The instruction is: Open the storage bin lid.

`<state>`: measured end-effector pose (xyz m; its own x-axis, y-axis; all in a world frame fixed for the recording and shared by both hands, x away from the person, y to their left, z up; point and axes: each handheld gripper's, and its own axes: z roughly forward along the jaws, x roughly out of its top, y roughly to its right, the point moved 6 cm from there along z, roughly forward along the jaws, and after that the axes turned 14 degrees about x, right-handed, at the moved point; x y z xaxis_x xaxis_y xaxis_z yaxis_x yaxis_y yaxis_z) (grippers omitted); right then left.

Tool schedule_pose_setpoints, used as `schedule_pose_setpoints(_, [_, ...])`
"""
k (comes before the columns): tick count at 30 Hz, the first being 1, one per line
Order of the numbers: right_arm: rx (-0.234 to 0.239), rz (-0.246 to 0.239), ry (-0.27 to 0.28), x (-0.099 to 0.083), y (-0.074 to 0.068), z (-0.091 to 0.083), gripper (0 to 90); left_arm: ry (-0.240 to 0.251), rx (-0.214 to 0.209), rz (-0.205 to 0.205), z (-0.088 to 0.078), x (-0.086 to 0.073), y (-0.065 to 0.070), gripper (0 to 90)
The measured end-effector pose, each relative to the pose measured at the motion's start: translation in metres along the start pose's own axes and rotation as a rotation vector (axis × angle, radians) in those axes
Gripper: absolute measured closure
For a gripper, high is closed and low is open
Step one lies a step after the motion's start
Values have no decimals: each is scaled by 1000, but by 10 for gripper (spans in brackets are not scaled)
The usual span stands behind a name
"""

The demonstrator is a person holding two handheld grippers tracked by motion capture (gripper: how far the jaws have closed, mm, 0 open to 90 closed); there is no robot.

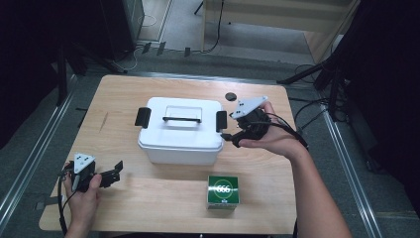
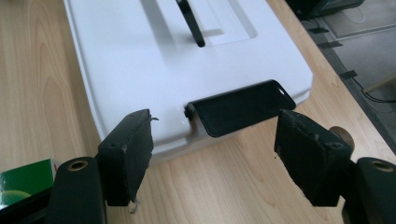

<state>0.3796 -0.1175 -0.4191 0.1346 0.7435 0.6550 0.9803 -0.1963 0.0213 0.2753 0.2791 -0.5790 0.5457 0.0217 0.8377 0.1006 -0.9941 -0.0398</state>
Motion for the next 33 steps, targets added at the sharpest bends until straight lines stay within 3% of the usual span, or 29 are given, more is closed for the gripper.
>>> schedule_pose_setpoints(5, [33, -51, -97, 13, 1, 0, 288, 0, -4, 10, 1, 0, 2, 0])
schedule_pose_setpoints(11, [68, -61, -168, 28, 7, -5, 313, -5, -12, -11, 1, 0, 0, 0])
schedule_pose_setpoints(20, [130, -68, -309, 49, 13, 4, 363, -12, -15, -16, 2, 0, -1, 0])
schedule_pose_setpoints(33, [148, -114, -403, 71, 14, 18, 412, -12, -13, -16, 2, 0, 0, 0])
